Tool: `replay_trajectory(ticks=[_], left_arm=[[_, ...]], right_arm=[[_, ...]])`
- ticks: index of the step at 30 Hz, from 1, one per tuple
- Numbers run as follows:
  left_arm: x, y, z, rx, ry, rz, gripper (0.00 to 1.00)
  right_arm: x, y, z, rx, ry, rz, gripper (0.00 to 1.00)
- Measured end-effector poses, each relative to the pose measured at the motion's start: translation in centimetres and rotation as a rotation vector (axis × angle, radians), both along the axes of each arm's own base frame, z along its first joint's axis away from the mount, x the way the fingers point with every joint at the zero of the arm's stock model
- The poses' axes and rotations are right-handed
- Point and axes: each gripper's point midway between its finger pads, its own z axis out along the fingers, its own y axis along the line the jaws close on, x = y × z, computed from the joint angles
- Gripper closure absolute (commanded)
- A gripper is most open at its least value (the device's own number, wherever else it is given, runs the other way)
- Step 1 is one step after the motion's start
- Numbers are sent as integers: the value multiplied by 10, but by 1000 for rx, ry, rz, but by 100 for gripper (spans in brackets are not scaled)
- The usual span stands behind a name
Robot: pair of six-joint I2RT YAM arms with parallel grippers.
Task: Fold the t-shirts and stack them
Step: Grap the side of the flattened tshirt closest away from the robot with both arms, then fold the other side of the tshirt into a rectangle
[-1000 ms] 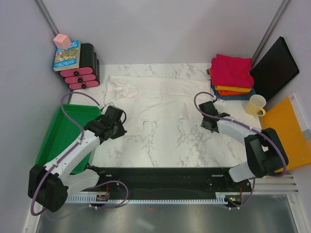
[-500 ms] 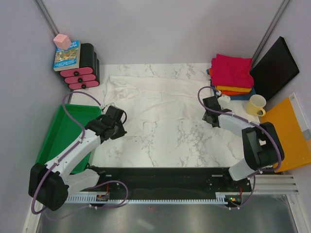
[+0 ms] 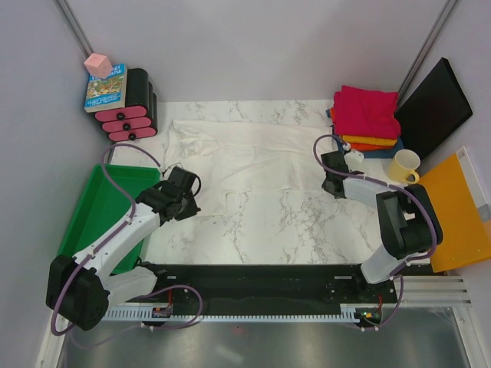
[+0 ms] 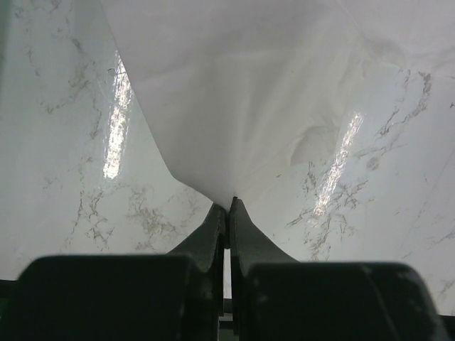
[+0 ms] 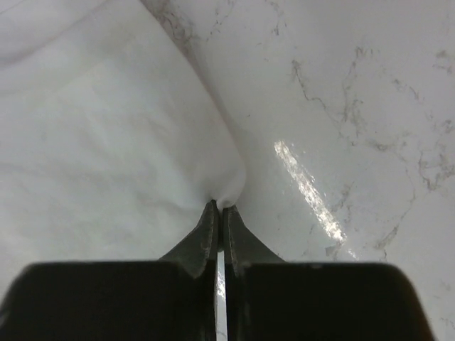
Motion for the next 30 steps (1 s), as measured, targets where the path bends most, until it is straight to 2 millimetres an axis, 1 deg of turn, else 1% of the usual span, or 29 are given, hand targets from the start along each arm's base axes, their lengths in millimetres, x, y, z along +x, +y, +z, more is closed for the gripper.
replay_trajectory(ticks=[3, 7, 9, 11, 13, 16, 19, 23, 27, 29, 30], left_arm=[[0, 0, 0, 0, 0, 0, 98], [0, 0, 4, -5, -14, -2, 98], [-2, 1, 9, -13, -30, -2, 98], [-5, 3, 14, -19, -42, -2, 98], [-10, 5, 18, -24, -48, -2, 98], [-16, 7, 18, -28, -54, -3, 98], [-21, 7, 17, -23, -42, -10, 98], [-24, 8, 14, -19, -27, -8, 98], [-25, 8, 6, -4, 6, -4, 98], [-25, 9, 3, 6, 21, -3, 98], [-24, 9, 2, 13, 28, -2, 98]], right_arm=[[-6, 1, 0, 16, -3, -7, 100], [-32, -1, 3, 23, 25, 2, 100], [-48, -3, 11, 22, 31, 7, 100], [-56, -4, 23, 25, 16, 10, 100], [-60, -5, 38, 32, -14, 12, 100], [-67, -6, 51, 40, -43, 12, 100], [-77, -9, 50, 36, -29, 12, 100], [-88, -12, 41, 21, 25, 12, 100], [-91, -13, 38, 15, 45, 12, 100], [-88, -13, 43, 12, 42, 17, 100], [-84, -12, 49, 10, 35, 19, 100]])
